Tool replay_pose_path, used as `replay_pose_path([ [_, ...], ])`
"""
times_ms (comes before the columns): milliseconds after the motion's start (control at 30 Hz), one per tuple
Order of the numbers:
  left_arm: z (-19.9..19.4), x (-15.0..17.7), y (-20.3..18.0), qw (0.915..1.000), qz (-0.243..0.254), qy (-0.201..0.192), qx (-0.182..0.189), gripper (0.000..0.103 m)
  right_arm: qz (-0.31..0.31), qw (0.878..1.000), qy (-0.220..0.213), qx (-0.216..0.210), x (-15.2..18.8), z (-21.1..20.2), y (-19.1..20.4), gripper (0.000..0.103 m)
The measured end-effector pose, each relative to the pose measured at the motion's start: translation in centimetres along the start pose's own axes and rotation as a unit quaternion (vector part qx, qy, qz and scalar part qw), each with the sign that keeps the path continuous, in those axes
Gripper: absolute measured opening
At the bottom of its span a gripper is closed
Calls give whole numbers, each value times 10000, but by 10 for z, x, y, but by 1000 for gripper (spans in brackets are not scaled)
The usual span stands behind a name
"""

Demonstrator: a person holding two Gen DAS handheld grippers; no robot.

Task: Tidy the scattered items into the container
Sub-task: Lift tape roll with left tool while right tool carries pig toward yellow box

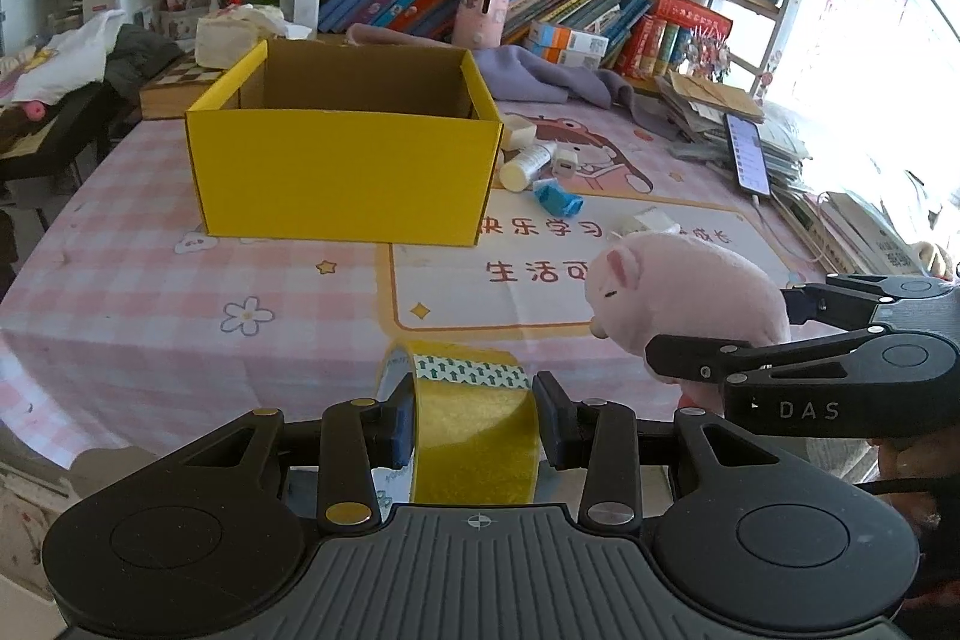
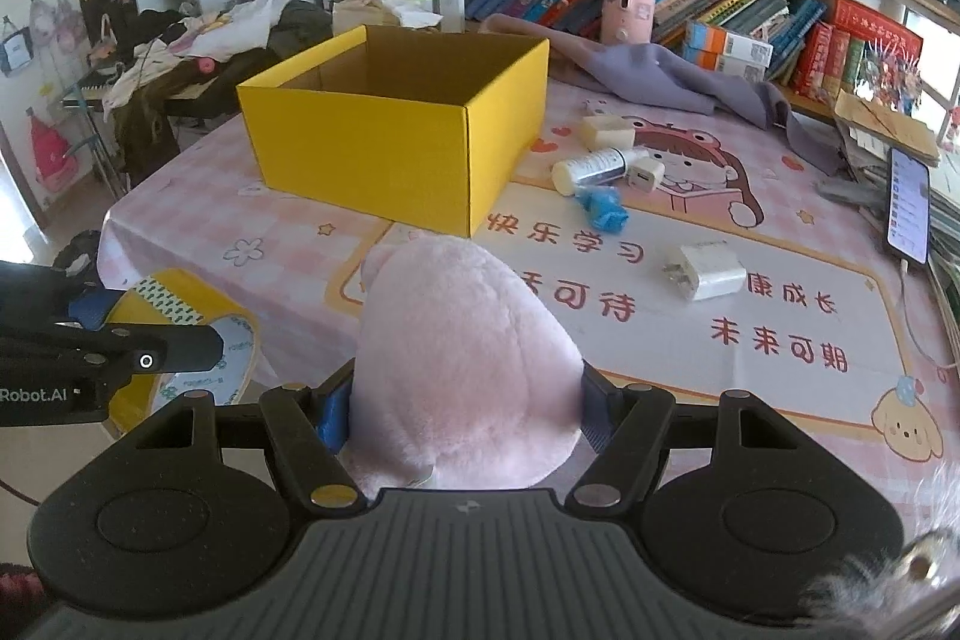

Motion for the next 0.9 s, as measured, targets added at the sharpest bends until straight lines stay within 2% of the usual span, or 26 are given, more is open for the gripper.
replay_pose_path([
  [633, -2, 3, 9, 10000, -46, 26, 18, 38, -97, 9999, 104, -74, -4, 5, 12, 68],
  [900, -3, 5, 20, 9998, -209, 24, -63, 38, -293, 9992, 176, -207, -8, 11, 24, 68],
])
Point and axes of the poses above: each gripper's, at about its wrist camera, not at the fingertips, and z roughly the way its jaws point, y to its left, x to its underside, the point moved 3 cm from there along z, roughly the way its jaws point, and after that the axes turned 10 degrees about -x, right-handed, at the moved point
